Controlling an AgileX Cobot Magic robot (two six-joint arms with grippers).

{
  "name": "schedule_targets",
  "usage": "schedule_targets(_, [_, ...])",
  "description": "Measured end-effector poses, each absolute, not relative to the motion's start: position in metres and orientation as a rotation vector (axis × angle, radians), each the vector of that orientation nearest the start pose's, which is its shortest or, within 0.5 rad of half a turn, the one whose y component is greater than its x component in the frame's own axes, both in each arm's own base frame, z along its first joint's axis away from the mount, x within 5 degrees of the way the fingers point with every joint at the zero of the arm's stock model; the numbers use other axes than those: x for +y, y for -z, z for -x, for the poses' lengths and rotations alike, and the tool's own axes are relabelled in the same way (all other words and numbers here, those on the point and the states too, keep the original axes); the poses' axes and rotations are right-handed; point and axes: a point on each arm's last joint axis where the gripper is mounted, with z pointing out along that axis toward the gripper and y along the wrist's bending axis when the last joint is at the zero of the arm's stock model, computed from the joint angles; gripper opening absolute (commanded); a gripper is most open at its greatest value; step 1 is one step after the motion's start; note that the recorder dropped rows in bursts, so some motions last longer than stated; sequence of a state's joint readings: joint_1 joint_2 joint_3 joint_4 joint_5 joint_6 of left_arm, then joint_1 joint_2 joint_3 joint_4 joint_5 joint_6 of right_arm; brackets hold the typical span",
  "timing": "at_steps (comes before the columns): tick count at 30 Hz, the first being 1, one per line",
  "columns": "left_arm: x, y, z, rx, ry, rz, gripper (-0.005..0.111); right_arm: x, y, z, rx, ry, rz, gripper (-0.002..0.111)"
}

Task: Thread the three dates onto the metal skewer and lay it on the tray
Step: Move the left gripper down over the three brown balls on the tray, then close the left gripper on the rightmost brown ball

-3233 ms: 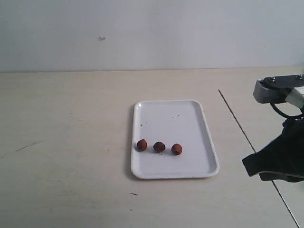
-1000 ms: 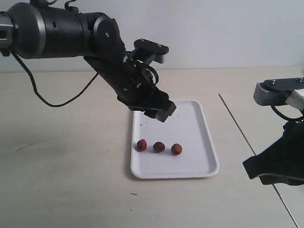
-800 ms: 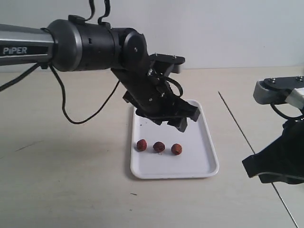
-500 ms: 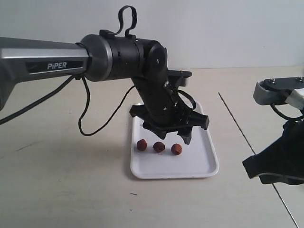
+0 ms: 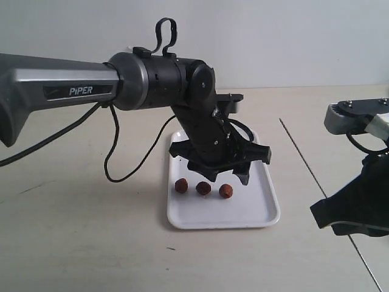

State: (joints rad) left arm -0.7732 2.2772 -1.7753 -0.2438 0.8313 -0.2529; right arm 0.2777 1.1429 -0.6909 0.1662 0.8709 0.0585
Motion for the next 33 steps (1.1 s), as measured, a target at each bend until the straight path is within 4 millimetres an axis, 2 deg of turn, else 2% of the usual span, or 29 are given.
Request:
schedule_targets(11, [-0.348,-0.125,-0.333,2.917,0.474,-0.541,0.060,0.063,-0.242,-0.180,2.816,-0.282,0.188,0.000])
schedule_targets(33, [-0.349,-0.121,-0.334,2.917,0.476,-0.533,0.059,0.063,-0.242,-0.180,2.816,-0.282,0.188,0.000])
